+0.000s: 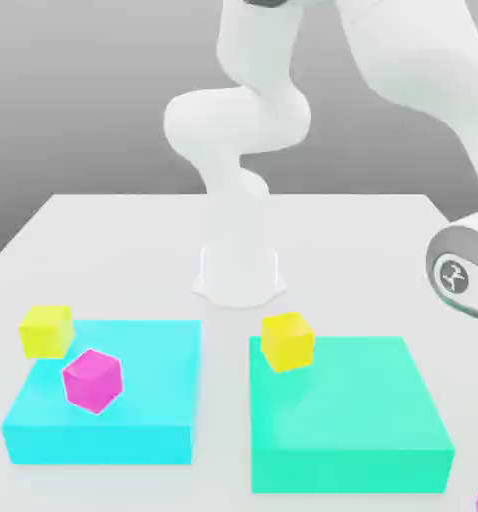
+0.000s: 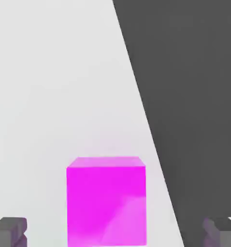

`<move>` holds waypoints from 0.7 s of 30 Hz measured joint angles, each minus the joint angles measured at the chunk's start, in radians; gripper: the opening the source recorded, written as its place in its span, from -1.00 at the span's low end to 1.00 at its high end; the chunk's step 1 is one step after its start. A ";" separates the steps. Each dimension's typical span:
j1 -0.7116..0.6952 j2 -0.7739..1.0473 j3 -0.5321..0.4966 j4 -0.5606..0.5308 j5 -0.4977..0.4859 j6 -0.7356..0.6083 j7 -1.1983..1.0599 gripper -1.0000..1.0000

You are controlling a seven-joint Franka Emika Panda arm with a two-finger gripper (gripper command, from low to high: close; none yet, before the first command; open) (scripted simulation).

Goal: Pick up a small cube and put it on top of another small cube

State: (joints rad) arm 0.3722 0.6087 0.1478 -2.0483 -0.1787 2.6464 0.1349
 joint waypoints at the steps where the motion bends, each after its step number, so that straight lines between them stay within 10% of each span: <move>1: 0.004 0.020 -0.004 0.005 -0.005 0.014 0.003 -1.00; 12: -0.019 -0.107 0.017 -0.029 0.027 -0.079 -0.020 -1.00; 21: -0.201 -0.416 -0.184 -0.248 0.011 -0.148 0.008 -1.00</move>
State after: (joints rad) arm 0.1715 0.1930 -0.0365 -2.2966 -0.1674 2.4986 0.1432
